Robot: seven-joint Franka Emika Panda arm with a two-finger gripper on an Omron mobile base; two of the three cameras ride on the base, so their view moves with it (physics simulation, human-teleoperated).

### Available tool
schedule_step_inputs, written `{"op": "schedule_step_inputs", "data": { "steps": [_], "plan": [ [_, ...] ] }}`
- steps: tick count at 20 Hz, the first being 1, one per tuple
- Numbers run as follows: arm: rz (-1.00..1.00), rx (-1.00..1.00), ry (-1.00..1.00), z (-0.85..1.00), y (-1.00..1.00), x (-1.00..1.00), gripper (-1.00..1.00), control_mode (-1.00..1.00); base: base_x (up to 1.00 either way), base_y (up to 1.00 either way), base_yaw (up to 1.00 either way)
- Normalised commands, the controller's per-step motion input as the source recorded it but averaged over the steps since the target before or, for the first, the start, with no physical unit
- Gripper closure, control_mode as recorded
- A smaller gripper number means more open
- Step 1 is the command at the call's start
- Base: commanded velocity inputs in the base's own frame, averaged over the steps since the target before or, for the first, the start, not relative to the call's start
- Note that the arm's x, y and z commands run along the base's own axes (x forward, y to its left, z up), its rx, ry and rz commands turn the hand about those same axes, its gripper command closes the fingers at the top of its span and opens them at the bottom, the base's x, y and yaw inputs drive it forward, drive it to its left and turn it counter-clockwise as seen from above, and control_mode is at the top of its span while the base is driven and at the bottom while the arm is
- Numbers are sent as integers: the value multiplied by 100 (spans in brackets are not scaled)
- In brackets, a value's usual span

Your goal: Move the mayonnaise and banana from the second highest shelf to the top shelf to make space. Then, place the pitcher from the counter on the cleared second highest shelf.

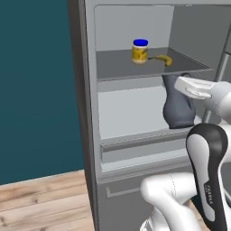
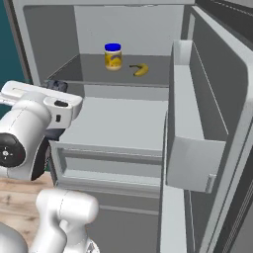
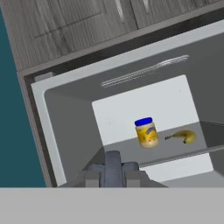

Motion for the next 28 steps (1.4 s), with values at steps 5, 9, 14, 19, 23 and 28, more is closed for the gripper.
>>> {"op": "schedule_step_inputs", "data": {
  "steps": [5, 9, 14, 19, 23, 28],
  "plan": [
    [0, 0, 0, 0, 0, 0, 100, 100, 19, 0, 0],
    [0, 0, -6, -40, -13, 0, 100, -100, 0, 0, 0],
    [0, 0, -19, -67, -18, 1, 100, -100, 0, 0, 0],
    [0, 0, -27, -73, 0, 8, 100, -100, 0, 0, 0],
    [0, -4, -34, -90, 9, 5, 100, -100, 0, 0, 0],
    [0, -4, -36, -95, 9, 13, 100, -100, 0, 0, 0]
  ]
}}
